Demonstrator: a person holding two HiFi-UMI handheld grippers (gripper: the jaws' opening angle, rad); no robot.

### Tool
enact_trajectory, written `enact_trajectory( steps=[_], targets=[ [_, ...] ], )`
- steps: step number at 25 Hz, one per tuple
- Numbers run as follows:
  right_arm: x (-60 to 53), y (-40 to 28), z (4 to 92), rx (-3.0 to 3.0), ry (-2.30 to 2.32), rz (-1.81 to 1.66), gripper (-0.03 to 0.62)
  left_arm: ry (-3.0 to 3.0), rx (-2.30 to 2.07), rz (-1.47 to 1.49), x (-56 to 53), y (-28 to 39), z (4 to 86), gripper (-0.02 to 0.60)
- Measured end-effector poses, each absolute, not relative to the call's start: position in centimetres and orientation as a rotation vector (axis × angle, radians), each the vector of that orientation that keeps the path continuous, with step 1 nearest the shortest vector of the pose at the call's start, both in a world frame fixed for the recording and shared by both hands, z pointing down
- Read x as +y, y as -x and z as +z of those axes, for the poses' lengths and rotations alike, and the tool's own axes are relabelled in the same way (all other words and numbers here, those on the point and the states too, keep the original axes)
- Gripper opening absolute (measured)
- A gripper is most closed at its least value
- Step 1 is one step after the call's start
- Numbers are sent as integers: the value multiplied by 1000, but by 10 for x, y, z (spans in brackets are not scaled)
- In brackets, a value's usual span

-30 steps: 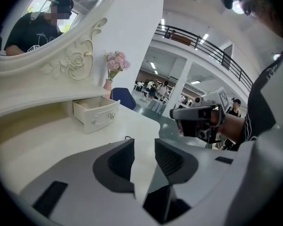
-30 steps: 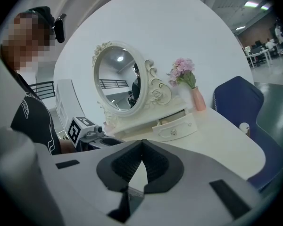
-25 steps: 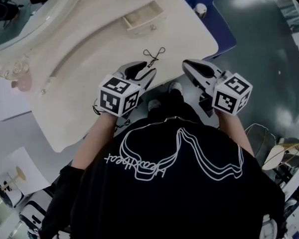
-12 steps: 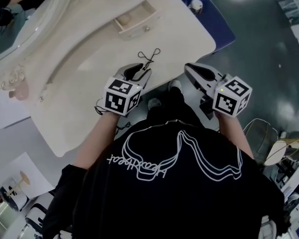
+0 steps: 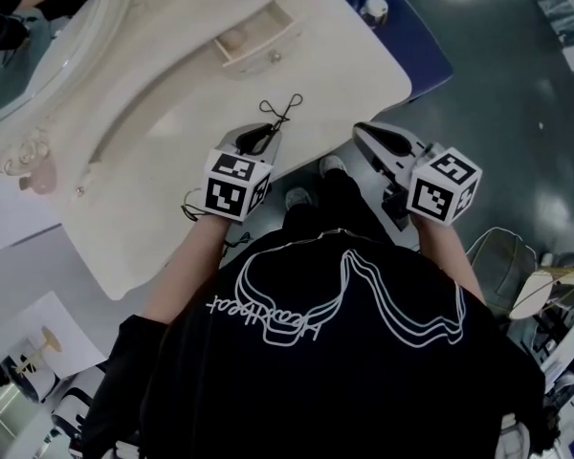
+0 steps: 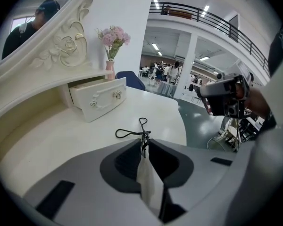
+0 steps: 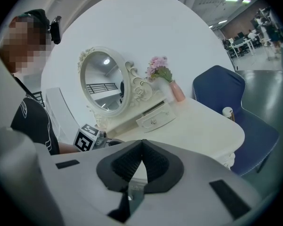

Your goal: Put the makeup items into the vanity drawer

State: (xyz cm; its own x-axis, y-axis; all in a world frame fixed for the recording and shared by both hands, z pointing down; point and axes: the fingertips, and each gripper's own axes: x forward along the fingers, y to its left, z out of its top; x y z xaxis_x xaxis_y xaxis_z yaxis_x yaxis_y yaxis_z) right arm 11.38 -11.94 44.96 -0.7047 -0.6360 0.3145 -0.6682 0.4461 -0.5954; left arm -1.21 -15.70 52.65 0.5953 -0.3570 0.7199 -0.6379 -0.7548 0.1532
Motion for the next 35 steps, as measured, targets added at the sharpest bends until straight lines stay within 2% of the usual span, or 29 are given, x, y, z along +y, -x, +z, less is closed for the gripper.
enact_trajectory(
  steps=[12, 35],
  targets=[
    [-139, -134, 448, -2649, -1143, 1136, 6, -2400, -901, 993, -164, 12, 512, 27],
    [-219, -141, 434, -2747, -867, 1146, 6, -2407, -1025, 796, -204, -9, 432, 26]
  ],
)
